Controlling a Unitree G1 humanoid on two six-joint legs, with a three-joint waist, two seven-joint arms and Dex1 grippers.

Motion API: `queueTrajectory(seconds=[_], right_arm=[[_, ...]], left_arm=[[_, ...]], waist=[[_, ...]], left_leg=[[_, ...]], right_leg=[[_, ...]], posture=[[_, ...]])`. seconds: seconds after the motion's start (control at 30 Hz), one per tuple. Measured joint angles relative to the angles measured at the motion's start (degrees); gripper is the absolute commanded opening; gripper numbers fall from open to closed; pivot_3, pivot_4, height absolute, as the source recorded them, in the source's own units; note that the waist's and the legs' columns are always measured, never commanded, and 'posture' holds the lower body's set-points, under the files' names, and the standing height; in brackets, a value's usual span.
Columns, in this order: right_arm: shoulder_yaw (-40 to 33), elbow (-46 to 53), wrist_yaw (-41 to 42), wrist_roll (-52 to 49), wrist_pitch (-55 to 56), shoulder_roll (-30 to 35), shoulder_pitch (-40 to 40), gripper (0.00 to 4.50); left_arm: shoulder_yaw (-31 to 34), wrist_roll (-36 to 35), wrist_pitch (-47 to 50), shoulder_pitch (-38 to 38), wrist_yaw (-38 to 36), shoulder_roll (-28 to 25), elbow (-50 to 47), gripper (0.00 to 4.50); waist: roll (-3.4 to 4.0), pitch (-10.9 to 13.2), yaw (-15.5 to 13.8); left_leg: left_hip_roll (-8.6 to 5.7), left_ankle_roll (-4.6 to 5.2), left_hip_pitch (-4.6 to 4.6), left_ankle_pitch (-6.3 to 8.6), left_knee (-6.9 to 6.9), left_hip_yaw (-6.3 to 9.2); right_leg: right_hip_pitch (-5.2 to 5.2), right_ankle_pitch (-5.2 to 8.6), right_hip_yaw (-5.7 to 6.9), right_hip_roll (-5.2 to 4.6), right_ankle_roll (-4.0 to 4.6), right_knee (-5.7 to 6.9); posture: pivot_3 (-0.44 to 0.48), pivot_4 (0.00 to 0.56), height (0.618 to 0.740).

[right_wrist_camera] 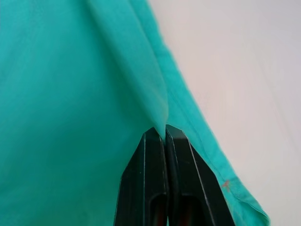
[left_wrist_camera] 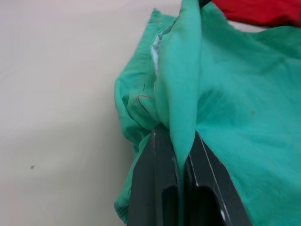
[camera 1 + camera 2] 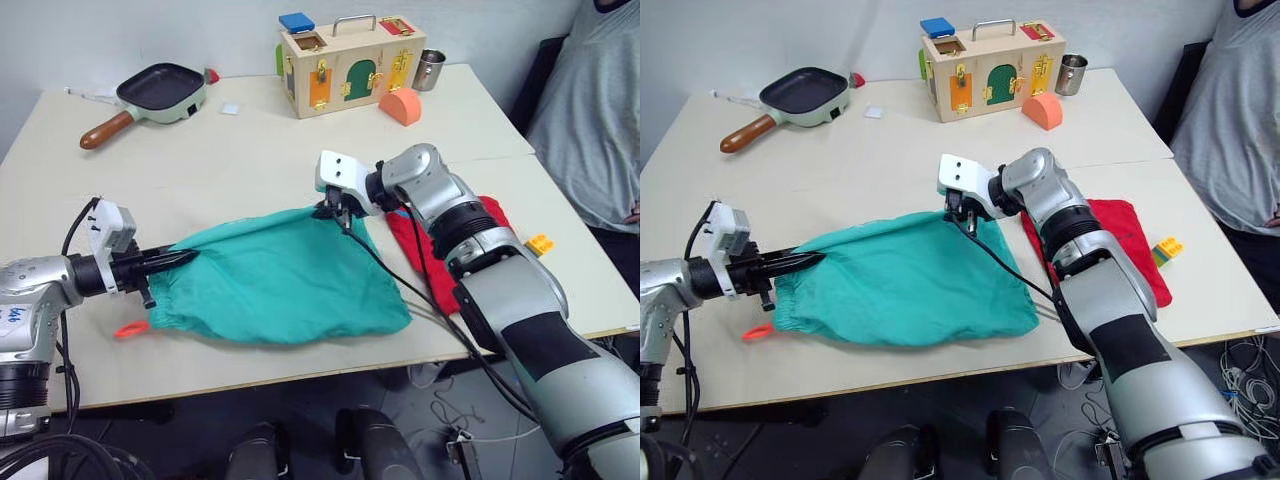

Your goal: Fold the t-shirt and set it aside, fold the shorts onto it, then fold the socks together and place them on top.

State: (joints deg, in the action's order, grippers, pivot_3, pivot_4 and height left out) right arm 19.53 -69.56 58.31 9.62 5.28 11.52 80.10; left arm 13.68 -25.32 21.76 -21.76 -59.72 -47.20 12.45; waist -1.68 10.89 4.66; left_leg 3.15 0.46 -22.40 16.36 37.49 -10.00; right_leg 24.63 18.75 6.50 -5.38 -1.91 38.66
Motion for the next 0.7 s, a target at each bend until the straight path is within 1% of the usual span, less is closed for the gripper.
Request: queueTrajectory(seconds=[0.1, 0.27, 0.3, 0.37, 0.4, 0.5, 0.57, 0.6, 0.63, 0.7], right_arm=[[0.0, -2.4, -5.9, 1.7, 2.5, -1.6, 0.0, 0.03], [-1.1, -4.0, -14.1, 3.5, 5.7, -2.1, 0.0, 0.03], [-1.6, -4.3, -15.1, 3.5, 5.9, -2.5, 0.0, 0.01], [-2.0, -5.0, -15.6, 3.8, 5.5, -2.9, 0.0, 0.41], [-2.0, -5.1, -15.5, 4.0, 5.4, -2.8, 0.0, 0.63], [-2.0, -5.0, -15.5, 5.1, 6.8, -2.1, -0.2, 1.6], [-2.2, -4.0, -15.2, 5.1, 9.6, -0.1, -0.6, 2.22], [-2.9, -3.2, -14.6, 4.7, 11.0, 1.4, -0.9, 2.23], [-4.4, -1.8, -13.6, 3.7, 11.8, 2.4, -1.5, 2.23], [-8.4, 2.4, -10.0, -0.6, 12.0, 4.0, -3.4, 2.23]], left_arm=[[-1.0, 0.8, 0.5, -1.4, 2.6, 2.3, 2.1, 0.0], [-1.1, 1.8, 0.8, -2.8, 6.7, 3.6, 4.4, 0.0], [-1.2, 2.3, 0.8, -2.8, 7.8, 3.7, 4.7, 0.23], [-1.2, 3.2, 0.9, -2.8, 9.2, 3.7, 5.2, 0.69], [-1.1, 3.3, 0.7, -2.8, 9.8, 3.7, 5.3, 1.0], [-0.4, 3.8, -2.1, -2.8, 11.3, 3.8, 5.3, 1.92], [1.4, 5.1, -7.6, -2.4, 12.6, 3.7, 5.3, 2.53], [3.1, 5.3, -10.5, -2.2, 12.9, 3.6, 5.2, 2.83], [4.9, 4.7, -12.0, -1.9, 12.8, 3.6, 4.5, 2.83], [8.9, 1.2, -12.2, -0.3, 11.6, 3.5, 0.7, 2.83]], waist=[[0.0, 0.0, 0.1], [0.0, 0.0, 0.2], [0.0, 0.0, 0.3], [0.0, 0.0, 0.3], [0.0, 0.0, 0.2], [0.0, 0.0, 0.2], [0.0, 0.0, 0.2], [0.0, 0.0, 0.1], [0.0, 0.0, 0.1], [0.0, 0.0, 0.2]], left_leg=[[-0.01, 0.0, -0.01, 0.0, -0.03, 0.0], [-0.01, 0.0, 0.0, 0.0, -0.05, 0.0], [-0.01, 0.0, 0.0, 0.0, -0.05, 0.0], [0.0, -0.02, 0.0, -0.01, -0.06, -0.01], [0.0, -0.02, 0.0, -0.01, -0.06, 0.0], [-0.01, -0.02, 0.0, -0.01, -0.05, 0.0], [-0.01, -0.02, -0.01, -0.01, -0.05, 0.0], [-0.01, -0.02, -0.01, -0.01, -0.07, 0.0], [-0.01, -0.02, -0.01, -0.01, -0.07, 0.0], [-0.01, -0.02, 0.0, -0.01, -0.11, 0.01]], right_leg=[[0.0, 0.0, 0.0, 0.0, 0.0, 0.0], [0.0, 0.0, -0.01, 0.0, 0.0, -0.01], [0.0, 0.0, -0.01, 0.0, 0.0, -0.01], [0.01, 0.0, -0.02, 0.01, 0.0, 0.0], [0.01, 0.0, -0.01, 0.01, 0.0, 0.0], [0.0, 0.0, -0.02, 0.0, 0.0, -0.02], [0.0, 0.0, -0.01, 0.0, 0.0, -0.04], [0.0, 0.0, -0.01, 0.0, 0.0, -0.05], [0.0, 0.0, -0.01, 0.0, 0.0, -0.06], [-0.02, -0.01, -0.01, 0.0, -0.01, -0.09]], posture=[[0.0, 0.15, 0.74], [0.0, 0.15, 0.74], [0.0, 0.15, 0.74], [0.0, 0.15, 0.74], [0.0, 0.15, 0.74], [0.0, 0.15, 0.74], [0.0, 0.15, 0.74], [0.0, 0.15, 0.74], [0.0, 0.15, 0.74], [0.0, 0.15, 0.74]])
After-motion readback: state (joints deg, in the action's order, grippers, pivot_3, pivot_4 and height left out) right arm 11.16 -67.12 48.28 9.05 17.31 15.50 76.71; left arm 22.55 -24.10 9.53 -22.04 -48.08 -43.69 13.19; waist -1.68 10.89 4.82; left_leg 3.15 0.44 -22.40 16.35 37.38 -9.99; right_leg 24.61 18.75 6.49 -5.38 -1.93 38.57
